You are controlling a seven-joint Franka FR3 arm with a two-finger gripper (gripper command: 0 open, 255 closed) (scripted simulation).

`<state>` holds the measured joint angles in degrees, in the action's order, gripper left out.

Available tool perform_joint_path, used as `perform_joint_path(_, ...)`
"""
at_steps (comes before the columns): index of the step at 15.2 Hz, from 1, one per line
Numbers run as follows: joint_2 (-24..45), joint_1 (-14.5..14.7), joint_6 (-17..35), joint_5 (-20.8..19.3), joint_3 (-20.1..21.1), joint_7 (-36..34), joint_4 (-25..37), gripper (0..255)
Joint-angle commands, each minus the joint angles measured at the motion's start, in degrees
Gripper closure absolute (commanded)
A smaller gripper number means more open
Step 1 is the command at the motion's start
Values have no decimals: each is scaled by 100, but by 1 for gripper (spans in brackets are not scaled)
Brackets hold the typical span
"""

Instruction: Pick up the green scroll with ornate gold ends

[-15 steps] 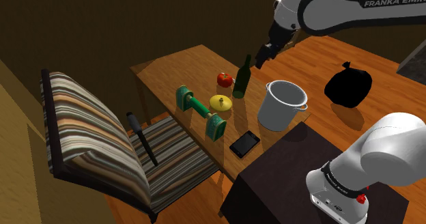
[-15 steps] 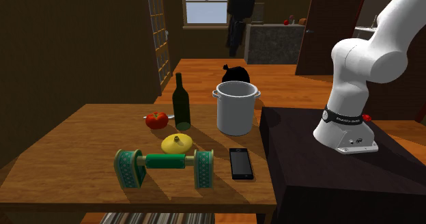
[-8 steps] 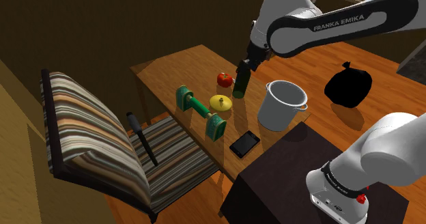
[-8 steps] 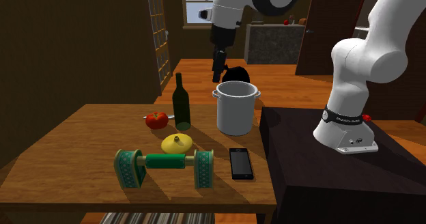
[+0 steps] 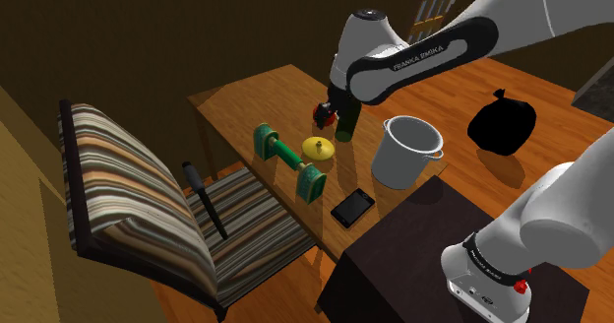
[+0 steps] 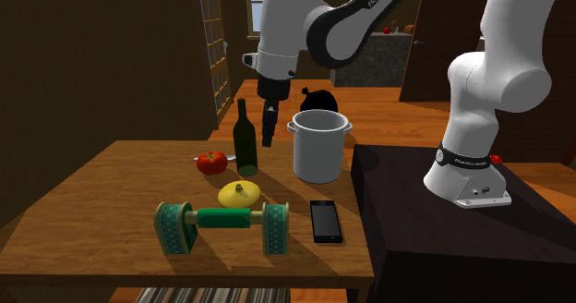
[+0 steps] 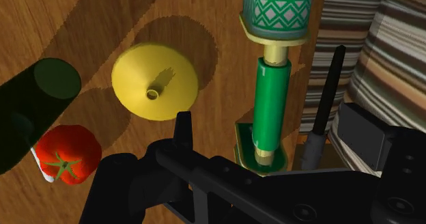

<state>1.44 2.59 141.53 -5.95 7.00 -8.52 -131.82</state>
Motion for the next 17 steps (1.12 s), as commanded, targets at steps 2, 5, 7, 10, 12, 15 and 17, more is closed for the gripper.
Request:
perform_joint_path(2,658,39,356,-110,16,-176,265,0)
perform_joint_path(5,1327,109,597,-216,2,-335,660,0)
perform_joint_path(7,1773,168,725,-273,-19,-426,958,0)
perform_joint_path(10,2441,260,867,-333,-53,-537,1458,0)
perform_joint_path(12,2887,322,928,-356,-73,-593,1827,0)
perform_joint_path(15,3561,412,970,-364,-98,-652,2439,0)
perform_joint_path(17,3974,464,963,-359,-107,-675,2846,0)
